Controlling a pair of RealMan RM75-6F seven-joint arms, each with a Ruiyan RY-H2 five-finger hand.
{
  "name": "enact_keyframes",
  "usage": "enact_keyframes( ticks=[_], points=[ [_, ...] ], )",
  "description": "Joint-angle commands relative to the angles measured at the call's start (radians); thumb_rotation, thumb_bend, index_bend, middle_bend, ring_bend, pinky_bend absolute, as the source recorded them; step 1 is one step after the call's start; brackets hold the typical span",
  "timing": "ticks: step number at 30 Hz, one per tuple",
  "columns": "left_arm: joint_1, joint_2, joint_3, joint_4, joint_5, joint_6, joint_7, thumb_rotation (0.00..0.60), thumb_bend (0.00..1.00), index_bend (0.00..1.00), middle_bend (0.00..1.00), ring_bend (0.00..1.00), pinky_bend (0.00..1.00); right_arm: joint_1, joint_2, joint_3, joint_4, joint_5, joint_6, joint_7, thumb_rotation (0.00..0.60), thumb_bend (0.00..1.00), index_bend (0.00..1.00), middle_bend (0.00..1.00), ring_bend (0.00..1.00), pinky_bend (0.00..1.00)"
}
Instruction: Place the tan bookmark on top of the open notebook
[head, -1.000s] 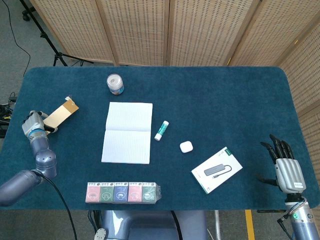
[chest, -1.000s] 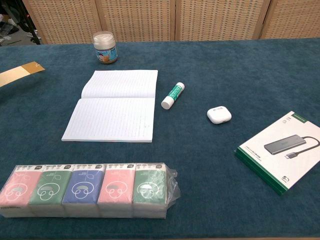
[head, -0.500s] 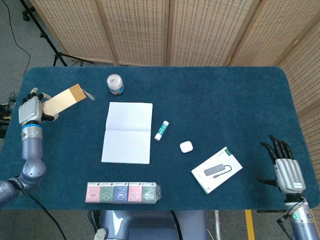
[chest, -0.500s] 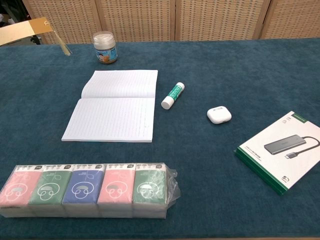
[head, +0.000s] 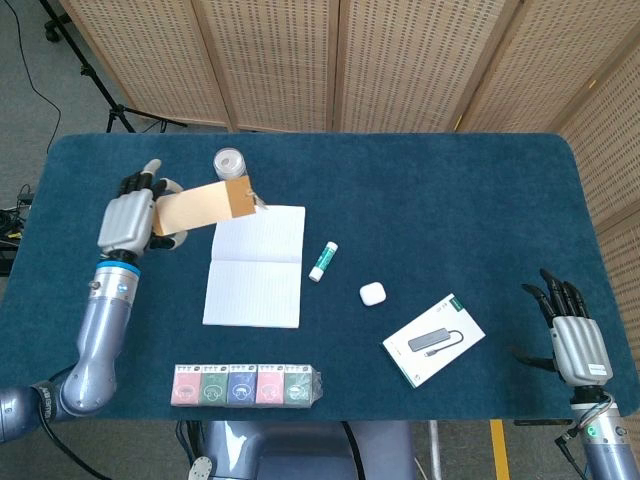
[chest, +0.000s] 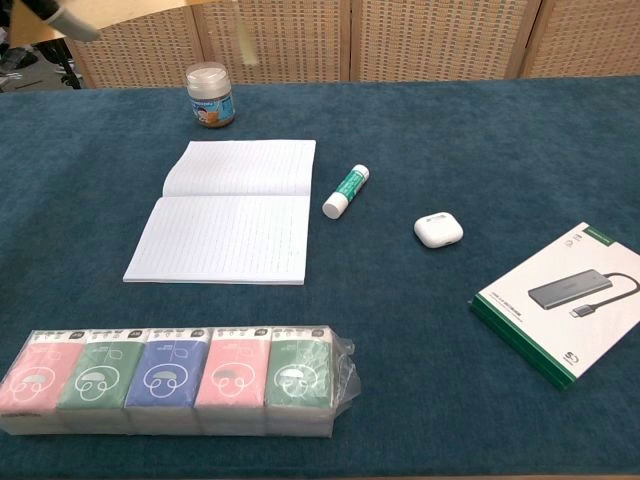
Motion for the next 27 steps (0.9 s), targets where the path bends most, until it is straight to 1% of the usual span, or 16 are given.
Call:
enact_keyframes(
  ticks=[1, 3, 5, 7, 11, 15, 20, 24, 26, 27],
  points=[
    [-0.122, -0.099, 0.059, -0.079, 0.030, 0.079, 0.118, 0.600, 0.25, 0.76, 0.00, 0.00, 0.02, 0.000, 0.002, 0.000, 0.003, 0.001, -0.003, 0.008, 0.600, 0.00, 0.15, 0.00, 0.00, 0.00],
    [-0.158, -0.152, 0.080, -0.066, 0.018, 0.095, 0.136, 0.600, 0.25, 0.76, 0.00, 0.00, 0.02, 0.001, 0.003, 0.000, 0.004, 0.003, -0.005, 0.011, 0.600, 0.00, 0.15, 0.00, 0.00, 0.00],
    [-0.179, -0.187, 0.094, -0.043, 0.013, 0.107, 0.145, 0.600, 0.25, 0.76, 0.00, 0.00, 0.02, 0.001, 0.003, 0.000, 0.005, 0.003, -0.007, 0.012, 0.600, 0.00, 0.15, 0.00, 0.00, 0.00],
    [-0.200, -0.232, 0.123, -0.005, -0.004, 0.106, 0.159, 0.600, 0.25, 0.76, 0.00, 0.00, 0.02, 0.002, 0.003, -0.001, 0.006, 0.003, -0.008, 0.013, 0.600, 0.00, 0.15, 0.00, 0.00, 0.00],
    [-0.217, -0.287, 0.144, 0.064, -0.023, 0.107, 0.146, 0.600, 0.25, 0.76, 0.00, 0.00, 0.02, 0.001, 0.004, 0.000, 0.008, 0.004, -0.008, 0.017, 0.600, 0.00, 0.15, 0.00, 0.00, 0.00],
    [-0.217, -0.307, 0.162, 0.110, -0.039, 0.088, 0.124, 0.600, 0.25, 0.76, 0.00, 0.00, 0.02, 0.003, 0.003, 0.000, 0.008, 0.006, -0.013, 0.016, 0.600, 0.00, 0.15, 0.00, 0.00, 0.00],
    [-0.207, -0.313, 0.189, 0.128, -0.031, 0.065, 0.099, 0.600, 0.25, 0.76, 0.00, 0.00, 0.02, 0.004, 0.002, -0.001, 0.007, 0.004, -0.013, 0.011, 0.600, 0.00, 0.15, 0.00, 0.00, 0.00],
    [-0.199, -0.319, 0.222, 0.146, -0.017, 0.053, 0.090, 0.600, 0.25, 0.77, 0.00, 0.00, 0.02, 0.004, 0.001, -0.003, 0.006, 0.002, -0.014, 0.007, 0.600, 0.00, 0.15, 0.00, 0.00, 0.00],
    [-0.189, -0.332, 0.259, 0.181, -0.012, 0.038, 0.087, 0.600, 0.25, 0.77, 0.00, 0.00, 0.02, 0.003, 0.002, -0.003, 0.005, 0.002, -0.012, 0.007, 0.600, 0.00, 0.15, 0.00, 0.00, 0.00],
    [-0.185, -0.338, 0.268, 0.199, -0.007, 0.032, 0.081, 0.600, 0.25, 0.77, 0.00, 0.00, 0.02, 0.003, 0.002, -0.003, 0.004, 0.003, -0.012, 0.008, 0.600, 0.00, 0.15, 0.00, 0.00, 0.00]
  ],
)
